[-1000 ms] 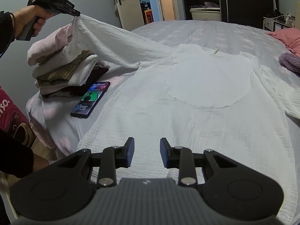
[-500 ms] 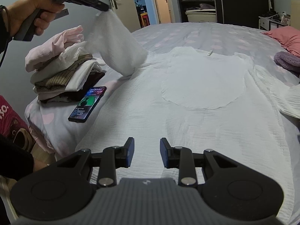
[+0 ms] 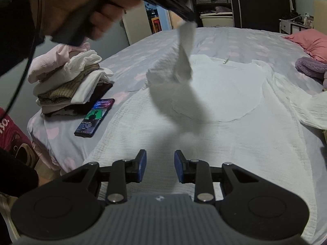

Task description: Fold clothes

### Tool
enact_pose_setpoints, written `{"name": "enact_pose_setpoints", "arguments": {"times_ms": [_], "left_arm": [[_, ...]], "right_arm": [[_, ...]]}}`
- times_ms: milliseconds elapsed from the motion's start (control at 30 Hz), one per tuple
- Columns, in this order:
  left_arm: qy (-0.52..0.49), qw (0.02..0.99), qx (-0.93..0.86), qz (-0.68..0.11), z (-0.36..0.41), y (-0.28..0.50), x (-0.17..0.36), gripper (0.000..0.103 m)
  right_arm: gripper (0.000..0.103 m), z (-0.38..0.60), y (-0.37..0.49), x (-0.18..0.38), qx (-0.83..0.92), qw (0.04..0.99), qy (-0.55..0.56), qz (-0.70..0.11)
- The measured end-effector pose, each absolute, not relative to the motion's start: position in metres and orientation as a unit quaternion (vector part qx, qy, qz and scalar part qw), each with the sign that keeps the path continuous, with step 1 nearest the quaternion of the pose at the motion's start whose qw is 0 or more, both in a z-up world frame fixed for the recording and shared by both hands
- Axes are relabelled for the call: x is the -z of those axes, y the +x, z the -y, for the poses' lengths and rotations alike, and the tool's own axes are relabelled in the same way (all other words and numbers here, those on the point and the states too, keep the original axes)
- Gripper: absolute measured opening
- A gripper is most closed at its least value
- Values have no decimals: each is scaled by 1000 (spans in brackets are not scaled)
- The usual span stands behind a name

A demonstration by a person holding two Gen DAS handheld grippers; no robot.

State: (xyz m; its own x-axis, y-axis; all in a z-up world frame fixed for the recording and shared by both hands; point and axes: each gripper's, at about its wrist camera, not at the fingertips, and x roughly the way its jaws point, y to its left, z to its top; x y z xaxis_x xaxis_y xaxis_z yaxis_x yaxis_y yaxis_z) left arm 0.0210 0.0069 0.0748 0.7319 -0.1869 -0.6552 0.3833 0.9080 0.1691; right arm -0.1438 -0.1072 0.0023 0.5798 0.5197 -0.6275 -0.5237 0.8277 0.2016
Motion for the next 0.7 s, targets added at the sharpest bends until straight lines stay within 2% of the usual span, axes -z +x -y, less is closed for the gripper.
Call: {"name": "enact_pose_setpoints", "arguments": {"times_ms": [133,200,300,433,567,700], "left_arm": [[136,895,222,-362,35,11,-41,3],[161,871,256,-386,49,2,-28,6],[194,874,248,-369,31,-17,-17,6],[151,887,176,-400,-46,-6,0,14],[78,903,89,-413,-136,5,21,14],[44,911,44,-407,-188,5,40,14]], "right_arm": [[34,110,-140,3,-283,887,-2,-364],[34,111,-139,4,-281,888,-2,-365],[34,112,-138,6,-278,888,0,-367],[34,112,-133,14,-272,885,-1,-377],[34,107,-121,14,-263,887,-17,-378],[37,95,-93,-8,-270,883,-45,-381]]}}
